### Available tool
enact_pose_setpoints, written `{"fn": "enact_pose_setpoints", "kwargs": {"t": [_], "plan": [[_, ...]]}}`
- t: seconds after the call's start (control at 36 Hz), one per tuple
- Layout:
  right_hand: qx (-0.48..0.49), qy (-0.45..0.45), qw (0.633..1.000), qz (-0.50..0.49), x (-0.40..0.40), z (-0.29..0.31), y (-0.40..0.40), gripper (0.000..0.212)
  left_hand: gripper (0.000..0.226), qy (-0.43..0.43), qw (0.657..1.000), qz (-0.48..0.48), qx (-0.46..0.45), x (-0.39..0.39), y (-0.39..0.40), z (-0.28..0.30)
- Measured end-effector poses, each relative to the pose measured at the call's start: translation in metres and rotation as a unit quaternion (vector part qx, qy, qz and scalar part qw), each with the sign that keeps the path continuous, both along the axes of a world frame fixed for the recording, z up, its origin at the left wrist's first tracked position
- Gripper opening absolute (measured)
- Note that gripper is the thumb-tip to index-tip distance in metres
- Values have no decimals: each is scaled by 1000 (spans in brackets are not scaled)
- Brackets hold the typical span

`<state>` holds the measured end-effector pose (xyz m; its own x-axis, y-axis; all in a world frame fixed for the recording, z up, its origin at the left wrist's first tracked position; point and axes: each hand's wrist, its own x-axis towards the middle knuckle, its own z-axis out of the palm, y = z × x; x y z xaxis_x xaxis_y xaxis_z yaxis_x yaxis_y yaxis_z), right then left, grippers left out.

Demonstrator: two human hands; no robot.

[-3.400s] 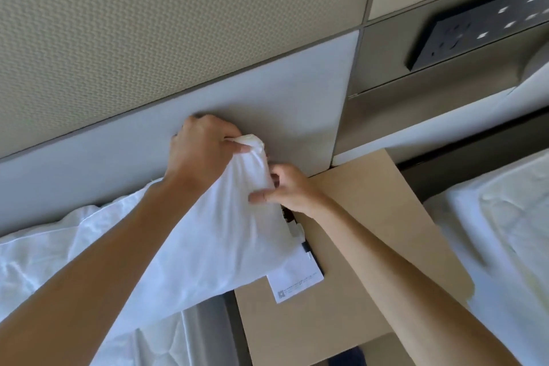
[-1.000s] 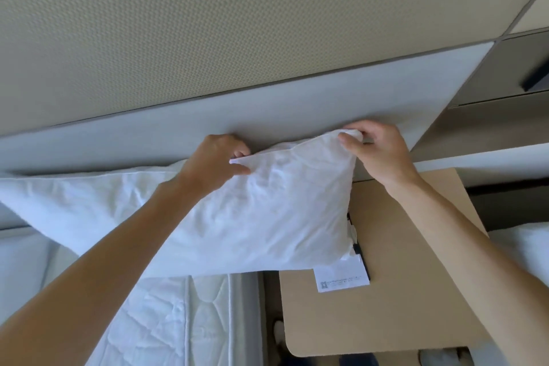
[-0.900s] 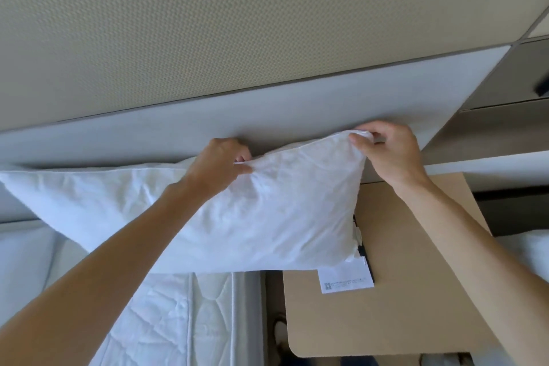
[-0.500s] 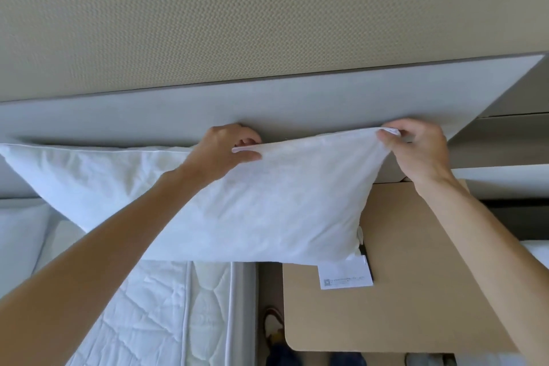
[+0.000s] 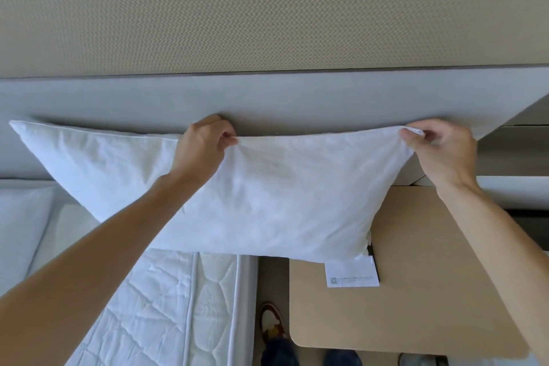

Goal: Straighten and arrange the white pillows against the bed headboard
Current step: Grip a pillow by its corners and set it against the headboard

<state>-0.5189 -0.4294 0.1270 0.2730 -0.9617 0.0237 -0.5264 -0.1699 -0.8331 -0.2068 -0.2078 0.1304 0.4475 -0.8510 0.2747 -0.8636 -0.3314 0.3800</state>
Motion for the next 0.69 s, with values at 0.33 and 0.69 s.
{"fn": "enact_pose_setpoints", "kwargs": {"t": [0.33, 0.69], "plan": [[353, -40, 890, 287, 33, 10, 110, 34, 17, 469, 812, -97, 333, -43, 67, -1], [493, 318, 683, 435, 141, -63, 153, 76, 44, 487, 689, -61, 532, -18, 64, -91]]}}
